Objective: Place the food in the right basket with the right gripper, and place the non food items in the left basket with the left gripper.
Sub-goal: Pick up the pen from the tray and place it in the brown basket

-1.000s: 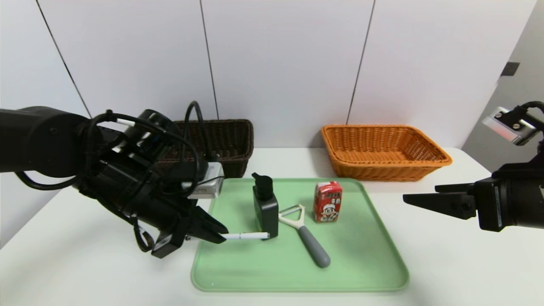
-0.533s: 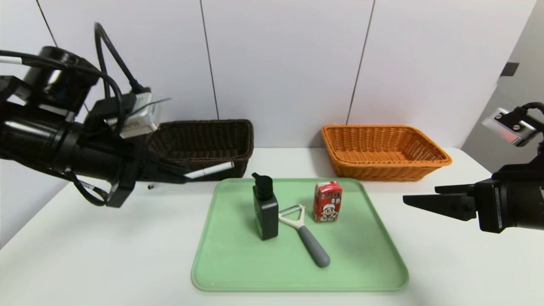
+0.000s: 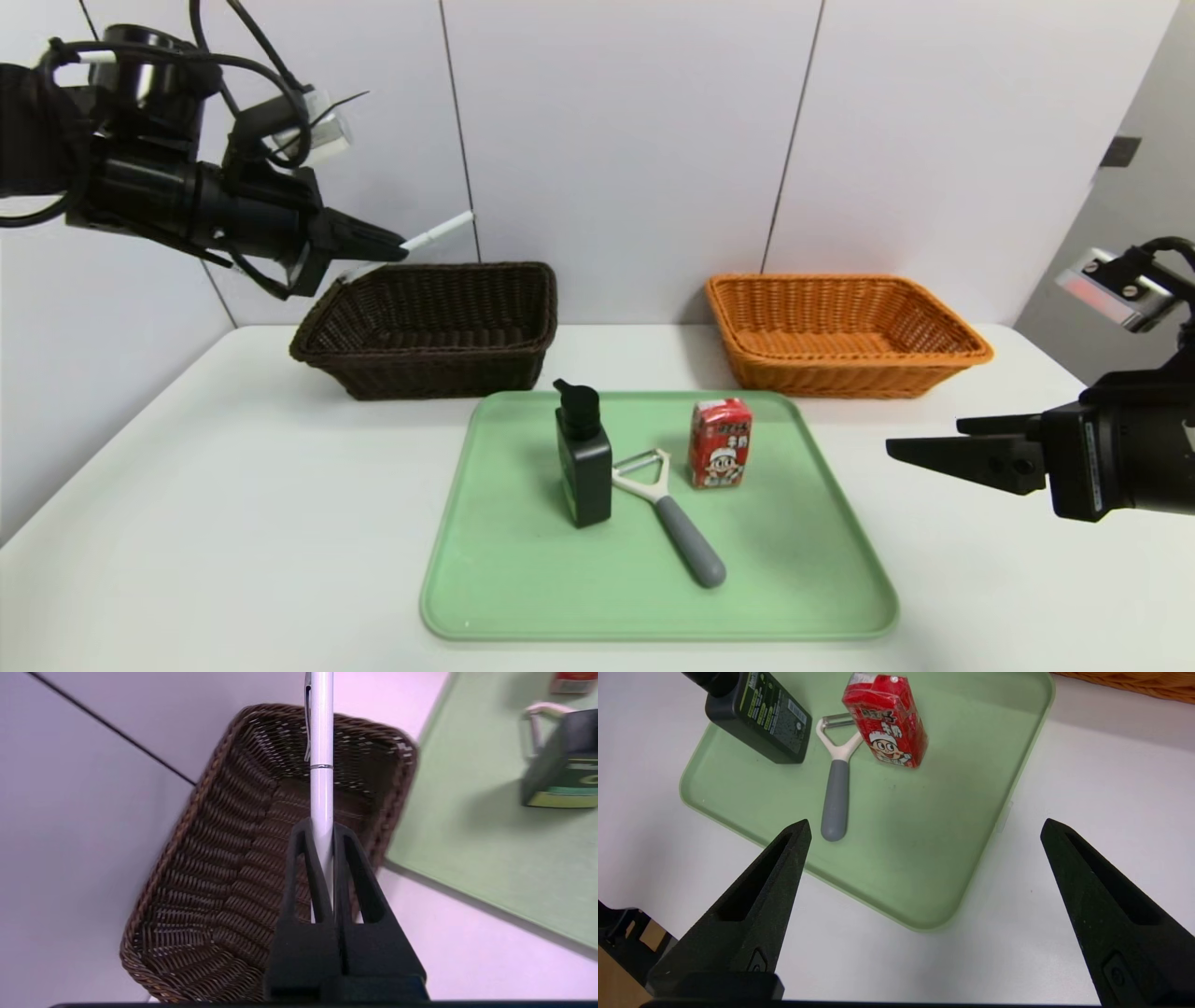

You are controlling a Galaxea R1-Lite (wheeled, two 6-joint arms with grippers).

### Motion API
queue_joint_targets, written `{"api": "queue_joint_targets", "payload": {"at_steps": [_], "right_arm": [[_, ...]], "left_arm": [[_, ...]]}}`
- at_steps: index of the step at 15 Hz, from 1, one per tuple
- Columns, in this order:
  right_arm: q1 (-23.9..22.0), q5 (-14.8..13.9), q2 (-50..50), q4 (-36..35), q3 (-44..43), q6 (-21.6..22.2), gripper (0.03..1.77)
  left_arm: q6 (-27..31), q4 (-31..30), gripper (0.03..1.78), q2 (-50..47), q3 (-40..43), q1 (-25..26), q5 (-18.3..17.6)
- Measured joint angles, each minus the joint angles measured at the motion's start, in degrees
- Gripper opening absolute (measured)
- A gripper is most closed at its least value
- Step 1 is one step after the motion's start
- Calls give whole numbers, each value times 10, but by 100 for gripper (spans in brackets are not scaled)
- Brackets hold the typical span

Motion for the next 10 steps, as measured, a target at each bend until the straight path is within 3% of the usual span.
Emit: {"api": "queue_joint_targets", "payload": {"at_steps": [3, 6, 10], "right_arm": [[-4, -1, -3, 1, 5, -1, 170], [-5, -1, -5, 4, 9, -1, 170], [-6, -2, -5, 1, 12, -2, 170]], "left_arm": [[1, -2, 6, 90, -75, 21, 13], [3, -4, 6, 150, -98, 29, 58], [4, -4, 6, 183, -101, 30, 59]]}}
